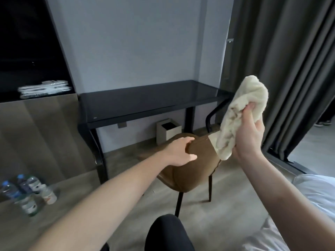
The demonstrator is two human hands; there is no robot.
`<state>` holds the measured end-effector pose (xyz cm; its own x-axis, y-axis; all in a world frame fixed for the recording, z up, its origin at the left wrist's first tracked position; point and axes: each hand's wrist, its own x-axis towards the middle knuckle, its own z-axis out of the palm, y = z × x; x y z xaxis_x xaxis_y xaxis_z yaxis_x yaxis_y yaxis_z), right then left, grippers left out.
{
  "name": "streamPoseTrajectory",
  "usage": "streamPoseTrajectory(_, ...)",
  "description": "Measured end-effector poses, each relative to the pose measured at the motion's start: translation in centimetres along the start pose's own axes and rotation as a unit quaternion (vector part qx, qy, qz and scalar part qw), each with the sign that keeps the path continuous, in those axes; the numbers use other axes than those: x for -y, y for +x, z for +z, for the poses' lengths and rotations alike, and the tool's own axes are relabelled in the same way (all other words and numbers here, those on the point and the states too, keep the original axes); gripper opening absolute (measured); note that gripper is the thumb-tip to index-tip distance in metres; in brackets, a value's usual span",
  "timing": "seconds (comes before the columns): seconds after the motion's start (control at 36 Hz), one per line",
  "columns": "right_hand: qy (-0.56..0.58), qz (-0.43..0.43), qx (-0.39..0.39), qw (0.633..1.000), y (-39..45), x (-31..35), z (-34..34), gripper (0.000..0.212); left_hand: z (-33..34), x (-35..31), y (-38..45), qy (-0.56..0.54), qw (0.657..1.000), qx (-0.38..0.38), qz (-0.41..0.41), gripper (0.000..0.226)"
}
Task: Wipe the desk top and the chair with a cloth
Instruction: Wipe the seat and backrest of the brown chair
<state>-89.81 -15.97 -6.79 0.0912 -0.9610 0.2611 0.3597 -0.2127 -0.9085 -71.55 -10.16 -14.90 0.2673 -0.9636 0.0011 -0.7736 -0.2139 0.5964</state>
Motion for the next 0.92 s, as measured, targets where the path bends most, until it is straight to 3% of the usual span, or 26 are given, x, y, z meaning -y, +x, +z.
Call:
streamPoseTrajectory(0.14, -0.093, -0.074, -0.009, 0.993, 0.6, 0.0, -1.9, 0.034, 2.9, -1.8, 1.8, 0.017, 0.994, -0.105, -0.018, 0.05)
streamPoseTrajectory(0.25, -0.224, -0.106, 0.047, 0.968, 1.2, -2.2, -1.5, 0.031, 2.2, -0.8, 1.9, 0.055, 0.992, -0.115, -0.004, 0.04)
streamPoseTrajectory(0.33, -0.333, -0.181, 0.109, 0.919, 1.0, -4.3, -0.3, 0.03, 1.6, 0.3, 1.6, 0.056, 0.991, -0.122, 0.015, 0.031)
streamPoseTrajectory(0.44, -0.485, -0.268, 0.156, 0.818, -1.2, -6.5, 1.8, 0.033, 0.1, 3.2, 0.4, 0.009, 0.992, -0.116, 0.046, 0.023)
streamPoseTrajectory(0.58, -0.513, -0.311, 0.226, 0.767, -3.9, -9.6, 3.9, 0.043, -2.9, 8.0, -1.7, -0.023, 0.991, -0.112, 0.067, 0.01)
streamPoseTrajectory(0.64, -0.505, -0.333, 0.229, 0.763, -3.9, -10.3, 4.4, 0.045, -3.9, 9.5, -2.4, -0.032, 0.991, -0.112, 0.059, 0.015)
streamPoseTrajectory(0.72, -0.477, -0.34, 0.206, 0.784, -3.1, -10.8, 4.7, 0.044, -5.3, 11.3, -3.0, -0.039, 0.992, -0.114, 0.035, 0.004)
streamPoseTrajectory(0.86, -0.411, -0.375, 0.165, 0.814, 1.4, -10.8, 4.1, 0.023, -7.2, 13.3, -3.3, -0.047, 0.992, -0.115, 0.021, 0.005)
streamPoseTrajectory(0.92, -0.401, -0.366, 0.157, 0.825, 3.4, -10.7, 4.0, 0.025, -7.5, 13.5, -3.1, -0.054, 0.992, -0.114, 0.011, 0.005)
